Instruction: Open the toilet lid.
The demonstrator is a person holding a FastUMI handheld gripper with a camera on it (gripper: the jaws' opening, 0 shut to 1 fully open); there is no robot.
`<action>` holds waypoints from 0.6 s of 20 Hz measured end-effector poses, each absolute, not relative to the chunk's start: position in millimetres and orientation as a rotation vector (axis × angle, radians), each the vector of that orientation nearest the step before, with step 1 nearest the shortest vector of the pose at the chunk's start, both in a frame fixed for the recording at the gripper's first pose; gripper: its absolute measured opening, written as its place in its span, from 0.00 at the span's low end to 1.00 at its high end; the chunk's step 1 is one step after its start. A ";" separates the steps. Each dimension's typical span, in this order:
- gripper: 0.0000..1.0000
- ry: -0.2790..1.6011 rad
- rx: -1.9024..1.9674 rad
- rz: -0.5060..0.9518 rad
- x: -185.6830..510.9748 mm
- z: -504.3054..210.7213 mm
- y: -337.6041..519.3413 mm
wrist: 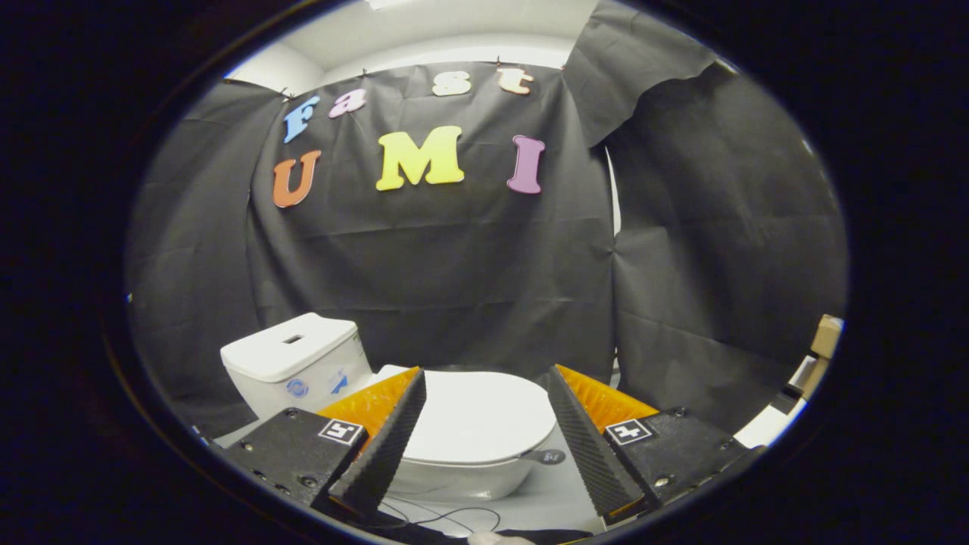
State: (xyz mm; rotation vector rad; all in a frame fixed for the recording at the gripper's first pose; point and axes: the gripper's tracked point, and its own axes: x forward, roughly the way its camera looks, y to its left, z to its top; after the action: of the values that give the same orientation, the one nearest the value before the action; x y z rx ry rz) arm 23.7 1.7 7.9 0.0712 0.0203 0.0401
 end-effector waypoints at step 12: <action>1.00 0.163 0.489 0.043 108.6 -27.3 -67.1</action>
State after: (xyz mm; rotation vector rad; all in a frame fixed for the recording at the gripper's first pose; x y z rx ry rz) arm 108.6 -67.1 -27.3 0.4888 0.1629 0.0428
